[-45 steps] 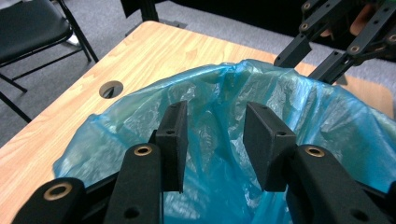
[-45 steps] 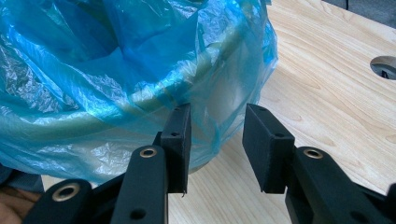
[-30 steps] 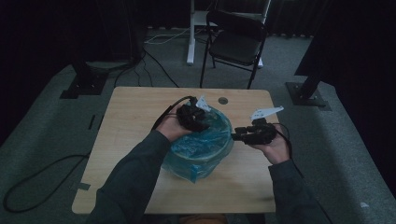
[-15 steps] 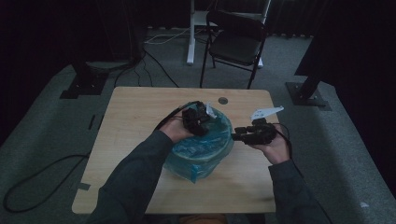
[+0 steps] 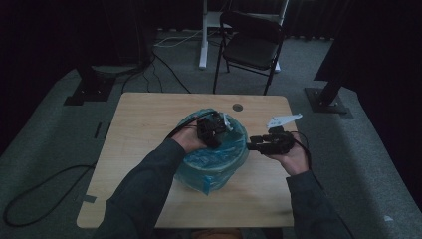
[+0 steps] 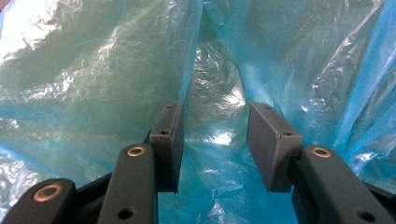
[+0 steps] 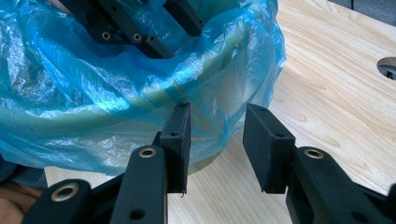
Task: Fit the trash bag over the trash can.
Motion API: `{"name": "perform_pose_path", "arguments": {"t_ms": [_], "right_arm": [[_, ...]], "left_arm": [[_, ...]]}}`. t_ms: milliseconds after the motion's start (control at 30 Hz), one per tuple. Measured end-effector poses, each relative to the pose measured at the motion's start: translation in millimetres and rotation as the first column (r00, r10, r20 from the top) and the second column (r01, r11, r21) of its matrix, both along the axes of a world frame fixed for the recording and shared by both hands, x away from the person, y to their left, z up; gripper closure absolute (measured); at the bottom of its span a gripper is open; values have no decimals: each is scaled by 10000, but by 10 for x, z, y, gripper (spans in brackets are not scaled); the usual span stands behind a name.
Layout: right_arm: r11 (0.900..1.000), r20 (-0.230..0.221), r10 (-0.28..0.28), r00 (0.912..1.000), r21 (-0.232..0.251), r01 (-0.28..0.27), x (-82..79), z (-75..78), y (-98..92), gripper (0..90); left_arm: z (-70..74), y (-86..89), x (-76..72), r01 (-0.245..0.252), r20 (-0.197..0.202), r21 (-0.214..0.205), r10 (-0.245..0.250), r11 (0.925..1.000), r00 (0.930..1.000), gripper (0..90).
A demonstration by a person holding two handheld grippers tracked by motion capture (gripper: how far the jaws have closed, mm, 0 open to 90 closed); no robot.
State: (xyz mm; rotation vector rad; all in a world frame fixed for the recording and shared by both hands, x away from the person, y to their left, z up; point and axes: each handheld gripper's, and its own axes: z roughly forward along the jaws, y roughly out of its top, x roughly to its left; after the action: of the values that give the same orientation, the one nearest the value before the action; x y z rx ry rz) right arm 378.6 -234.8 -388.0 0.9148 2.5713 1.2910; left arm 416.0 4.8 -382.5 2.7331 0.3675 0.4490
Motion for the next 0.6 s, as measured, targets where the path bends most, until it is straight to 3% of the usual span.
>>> {"name": "perform_pose_path", "arguments": {"t_ms": [100,200,400,533,600], "right_arm": [[10000,-3,-14,10000,14,14,0,2,-1,612],[10000,7,-36,10000,31,36,-1,0,-7,611],[10000,-2,-53,10000,14,53,3,-8,-15,610],[10000,56,-56,10000,37,56,0,-2,-28,609],[9999,48,-103,9999,44,102,-4,2,-39,609]], "left_arm": [[29,23,-2,-56,100,-291,59,9996,9999,564],[89,71,-15,-117,254,-869,140,9961,9996,565],[252,206,-60,-387,600,-2241,534,9738,9968,565],[387,363,-116,-541,873,-3298,875,9425,9923,566],[448,462,-146,-681,933,-3857,1123,9201,9893,565]]}}
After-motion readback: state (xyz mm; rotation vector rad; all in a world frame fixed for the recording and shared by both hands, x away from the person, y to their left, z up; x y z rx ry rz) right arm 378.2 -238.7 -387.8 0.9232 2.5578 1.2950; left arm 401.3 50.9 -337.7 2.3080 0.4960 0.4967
